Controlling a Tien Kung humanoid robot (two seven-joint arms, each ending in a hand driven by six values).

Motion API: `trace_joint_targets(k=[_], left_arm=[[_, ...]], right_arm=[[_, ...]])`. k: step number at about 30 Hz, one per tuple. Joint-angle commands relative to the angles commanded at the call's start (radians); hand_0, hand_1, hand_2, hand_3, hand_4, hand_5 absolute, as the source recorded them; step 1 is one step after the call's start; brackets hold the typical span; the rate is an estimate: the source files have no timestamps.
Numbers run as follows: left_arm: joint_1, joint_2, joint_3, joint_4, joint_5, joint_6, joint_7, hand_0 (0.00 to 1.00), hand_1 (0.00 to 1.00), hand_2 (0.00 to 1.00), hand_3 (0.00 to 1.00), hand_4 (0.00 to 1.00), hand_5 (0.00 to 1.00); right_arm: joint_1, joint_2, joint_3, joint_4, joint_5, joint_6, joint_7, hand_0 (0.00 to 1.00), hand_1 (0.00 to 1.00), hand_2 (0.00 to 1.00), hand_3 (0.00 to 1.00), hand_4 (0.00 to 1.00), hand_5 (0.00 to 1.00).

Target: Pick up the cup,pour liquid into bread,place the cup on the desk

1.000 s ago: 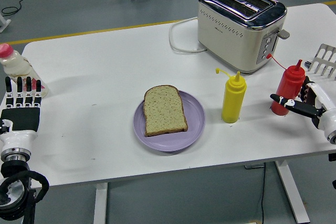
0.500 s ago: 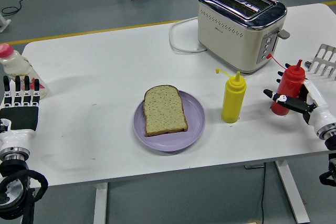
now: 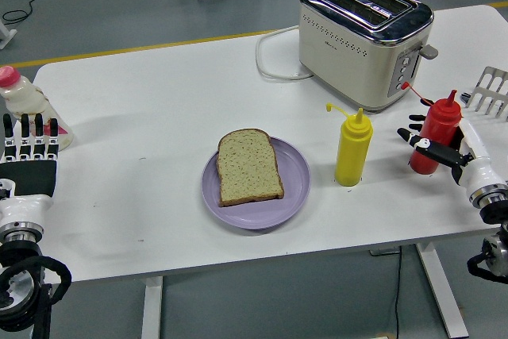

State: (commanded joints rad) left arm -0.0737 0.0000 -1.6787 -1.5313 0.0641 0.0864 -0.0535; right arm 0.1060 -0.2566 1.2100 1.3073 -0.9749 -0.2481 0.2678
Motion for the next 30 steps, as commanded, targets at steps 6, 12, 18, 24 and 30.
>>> trace_joint_targets(k=[6,12,18,24,30], left_arm=[[0.0,0.0,-0.002,0.0,0.0,0.0,0.0,0.856,0.864,0.929,0.84,0.669,0.998],[-0.001,0.0,-0.003,0.0,0.0,0.0,0.0,0.856,0.864,0.929,0.839,0.67,0.998],[0.0,0.0,-0.003,0.001,0.0,0.0,0.0,0.856,0.864,0.929,0.839,0.671,0.998],[0.001,0.0,-0.001,0.001,0.0,-0.001,0.0,0.856,0.865,0.929,0.838,0.671,0.998],[0.002,0.0,0.0,0.002,0.0,-0.001,-0.001,0.856,0.865,0.929,0.837,0.671,0.998]], right_arm=[[0.021,0.013,-0.014,-0.031,0.021,-0.018,0.025,0.627,0.488,0.471,0.541,0.874,0.125],[0.038,0.027,-0.025,-0.059,0.053,-0.043,0.054,0.516,0.372,0.398,0.449,0.856,0.117],[0.048,0.034,-0.029,-0.077,0.083,-0.062,0.081,0.432,0.31,0.357,0.394,0.846,0.107],[0.058,0.038,-0.035,-0.098,0.112,-0.095,0.123,0.333,0.229,0.327,0.359,0.837,0.096],[0.064,0.041,-0.038,-0.112,0.14,-0.131,0.158,0.215,0.153,0.288,0.339,0.83,0.091]])
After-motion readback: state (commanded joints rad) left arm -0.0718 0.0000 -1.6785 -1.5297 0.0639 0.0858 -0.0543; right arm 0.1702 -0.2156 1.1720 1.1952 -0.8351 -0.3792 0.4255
